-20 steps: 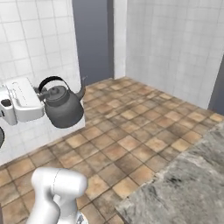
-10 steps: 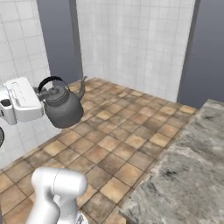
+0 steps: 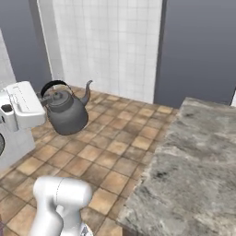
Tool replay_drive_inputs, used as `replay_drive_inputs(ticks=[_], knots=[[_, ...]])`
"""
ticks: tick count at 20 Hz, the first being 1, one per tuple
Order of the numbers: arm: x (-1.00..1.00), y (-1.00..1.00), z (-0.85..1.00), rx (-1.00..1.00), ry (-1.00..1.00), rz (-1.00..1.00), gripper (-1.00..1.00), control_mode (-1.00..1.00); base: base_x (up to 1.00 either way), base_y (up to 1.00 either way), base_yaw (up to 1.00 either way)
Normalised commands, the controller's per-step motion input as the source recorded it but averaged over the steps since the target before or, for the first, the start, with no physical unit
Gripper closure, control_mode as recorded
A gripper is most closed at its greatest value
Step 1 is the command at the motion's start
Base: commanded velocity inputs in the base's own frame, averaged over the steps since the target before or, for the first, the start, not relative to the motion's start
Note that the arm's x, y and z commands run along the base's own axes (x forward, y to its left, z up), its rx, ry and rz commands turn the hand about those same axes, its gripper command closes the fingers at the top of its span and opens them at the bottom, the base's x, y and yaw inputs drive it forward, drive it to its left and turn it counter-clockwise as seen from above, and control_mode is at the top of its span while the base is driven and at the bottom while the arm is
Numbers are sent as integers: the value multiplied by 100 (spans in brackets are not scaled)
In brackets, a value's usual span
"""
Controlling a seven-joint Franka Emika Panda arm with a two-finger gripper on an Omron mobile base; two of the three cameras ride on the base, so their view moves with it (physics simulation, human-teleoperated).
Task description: Pick the kettle from the cabinet and place it on a stove burner. Then pick the pot from the counter and place it on another stove burner. Finally, turn both burners on.
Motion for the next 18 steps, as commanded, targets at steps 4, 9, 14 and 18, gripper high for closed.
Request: replay_drive_inputs(ticks=[4, 9, 14, 18], knots=[[0, 0, 0, 0, 0, 0, 100, 100, -10, 8, -43], [0, 0, 0, 0, 0, 0, 100, 100, -11, 5, -43], [0, 0, 0, 0, 0, 0, 100, 100, -12, 9, -43], [0, 0, 0, 0, 0, 0, 100, 100, -13, 74, -32]])
